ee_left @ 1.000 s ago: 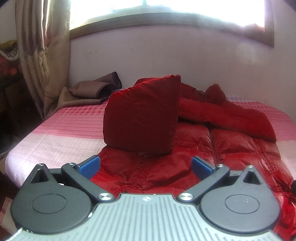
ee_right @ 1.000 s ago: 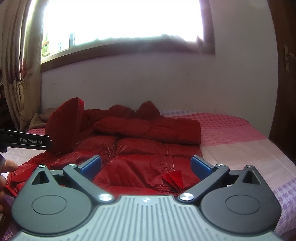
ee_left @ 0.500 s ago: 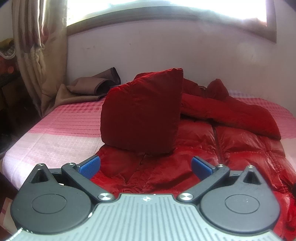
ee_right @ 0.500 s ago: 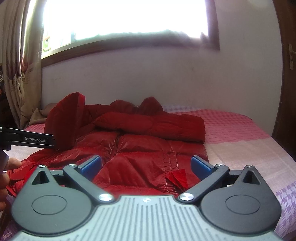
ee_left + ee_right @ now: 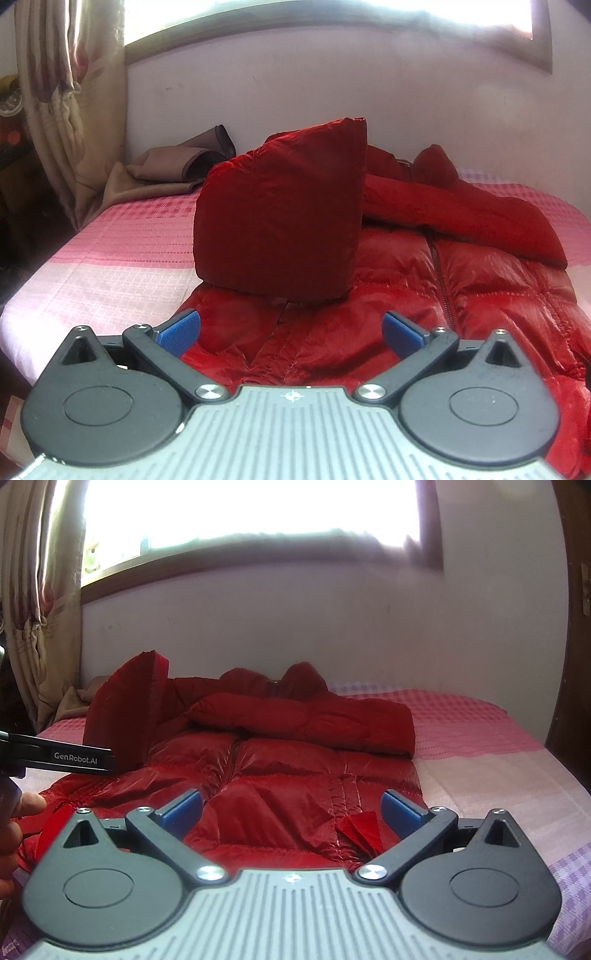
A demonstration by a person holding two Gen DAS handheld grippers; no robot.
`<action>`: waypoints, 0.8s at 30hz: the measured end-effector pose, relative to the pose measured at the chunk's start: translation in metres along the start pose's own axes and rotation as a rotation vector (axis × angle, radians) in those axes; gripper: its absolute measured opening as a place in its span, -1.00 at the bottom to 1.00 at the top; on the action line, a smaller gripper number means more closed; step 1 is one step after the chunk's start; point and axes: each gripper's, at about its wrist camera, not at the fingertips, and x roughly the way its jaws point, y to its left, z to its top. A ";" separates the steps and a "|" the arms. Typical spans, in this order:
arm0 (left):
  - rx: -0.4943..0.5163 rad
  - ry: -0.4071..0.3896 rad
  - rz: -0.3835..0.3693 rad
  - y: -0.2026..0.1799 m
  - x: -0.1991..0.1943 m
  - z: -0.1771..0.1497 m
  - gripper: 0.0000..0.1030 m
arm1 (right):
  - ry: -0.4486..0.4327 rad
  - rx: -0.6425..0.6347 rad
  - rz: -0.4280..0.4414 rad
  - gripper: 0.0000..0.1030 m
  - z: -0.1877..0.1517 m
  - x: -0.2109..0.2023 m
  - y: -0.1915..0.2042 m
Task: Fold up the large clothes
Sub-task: 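Move both tools over the red puffer jacket on the bed, then grasp the raised jacket sleeve with the left tool and lift it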
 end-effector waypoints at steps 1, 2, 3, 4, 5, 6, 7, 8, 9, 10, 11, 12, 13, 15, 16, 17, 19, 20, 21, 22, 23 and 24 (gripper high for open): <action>0.002 0.001 -0.001 0.000 0.001 0.000 1.00 | 0.002 -0.002 0.000 1.00 0.000 0.000 0.000; 0.002 0.002 -0.002 0.000 0.002 0.000 1.00 | 0.003 -0.003 -0.001 1.00 0.000 0.001 0.000; 0.001 0.003 -0.002 0.001 0.002 0.000 1.00 | 0.005 -0.004 -0.002 1.00 0.000 0.002 0.000; -0.001 0.003 -0.002 0.002 0.003 0.000 1.00 | 0.008 -0.003 -0.001 1.00 0.000 0.003 0.001; -0.002 0.004 -0.003 0.002 0.004 0.000 1.00 | 0.011 -0.004 0.000 1.00 0.000 0.003 0.001; -0.002 0.005 -0.002 0.003 0.005 0.000 1.00 | 0.013 -0.005 0.000 1.00 0.000 0.004 0.001; -0.003 0.007 -0.001 0.003 0.006 0.000 1.00 | 0.014 -0.007 0.000 1.00 0.000 0.005 0.002; -0.003 0.008 -0.001 0.004 0.007 0.000 1.00 | 0.015 -0.008 0.000 1.00 -0.001 0.005 0.002; -0.004 0.010 -0.001 0.005 0.007 0.000 1.00 | 0.017 -0.009 0.000 1.00 -0.001 0.005 0.002; -0.003 0.010 -0.002 0.005 0.008 -0.001 1.00 | 0.018 -0.009 0.001 1.00 -0.001 0.005 0.003; -0.001 0.010 -0.002 0.006 0.010 -0.001 1.00 | 0.020 -0.011 0.000 1.00 -0.001 0.005 0.003; 0.000 0.008 -0.004 0.007 0.010 -0.001 1.00 | 0.021 -0.012 -0.001 1.00 -0.001 0.006 0.003; 0.002 0.003 -0.007 0.009 0.010 0.000 1.00 | 0.023 -0.013 -0.001 1.00 -0.001 0.006 0.004; 0.000 -0.005 -0.014 0.015 0.011 0.001 1.00 | 0.027 -0.014 -0.002 1.00 -0.001 0.007 0.004; -0.002 -0.011 -0.022 0.019 0.011 0.002 1.00 | 0.029 -0.016 -0.002 1.00 -0.001 0.008 0.005; -0.004 -0.016 -0.029 0.023 0.011 0.003 1.00 | 0.031 -0.017 -0.003 1.00 -0.001 0.009 0.005; -0.018 -0.024 -0.039 0.034 0.013 0.006 1.00 | 0.035 -0.018 -0.003 1.00 -0.002 0.010 0.005; -0.026 -0.029 -0.043 0.041 0.014 0.007 1.00 | 0.038 -0.019 -0.002 1.00 -0.002 0.011 0.005; -0.036 -0.033 -0.051 0.048 0.016 0.009 1.00 | 0.041 -0.020 0.000 1.00 -0.003 0.012 0.006; -0.053 -0.037 -0.063 0.059 0.019 0.011 1.00 | 0.043 -0.022 0.000 1.00 -0.003 0.013 0.006; -0.075 -0.037 -0.074 0.069 0.024 0.013 1.00 | 0.045 -0.025 0.000 1.00 -0.004 0.013 0.007; -0.102 -0.034 -0.087 0.081 0.030 0.016 1.00 | 0.048 -0.027 0.001 1.00 -0.004 0.014 0.007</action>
